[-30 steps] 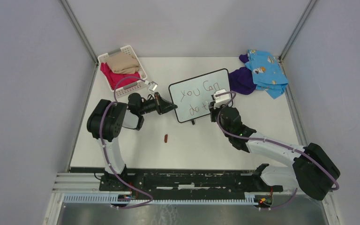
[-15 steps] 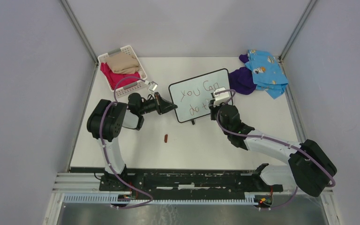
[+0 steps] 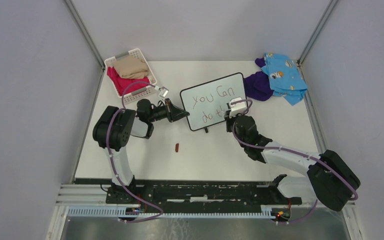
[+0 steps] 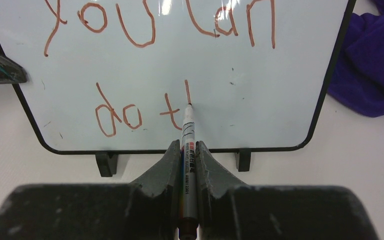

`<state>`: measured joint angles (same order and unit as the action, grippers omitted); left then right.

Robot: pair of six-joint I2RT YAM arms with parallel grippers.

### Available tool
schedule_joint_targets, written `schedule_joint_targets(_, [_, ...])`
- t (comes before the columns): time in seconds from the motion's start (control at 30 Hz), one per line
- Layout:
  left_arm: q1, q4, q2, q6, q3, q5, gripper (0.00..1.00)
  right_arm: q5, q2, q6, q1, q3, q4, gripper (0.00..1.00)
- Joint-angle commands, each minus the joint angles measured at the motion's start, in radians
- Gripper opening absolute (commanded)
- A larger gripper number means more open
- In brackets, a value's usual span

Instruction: Write a sentence on the whiteboard

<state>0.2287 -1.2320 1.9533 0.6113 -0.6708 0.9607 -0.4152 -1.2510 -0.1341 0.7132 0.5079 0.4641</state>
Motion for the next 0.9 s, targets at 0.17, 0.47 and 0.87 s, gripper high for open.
schedule_joint_targets(0.17, [0.011,0.111,0.007,-0.044,0.004,-0.011,0.12,0.002,0.023,-0.026,-0.006,-0.047,0.019,0.00])
schedule_joint_targets(0.47, [0.012,0.111,0.007,-0.044,0.004,-0.011,0.12,0.003,0.033,-0.036,-0.005,-0.076,0.018,0.00])
schedule_joint_targets(0.87, [0.014,0.111,0.008,-0.044,0.004,-0.011,0.12,0.003,0.026,-0.028,-0.005,-0.025,0.011,0.00])
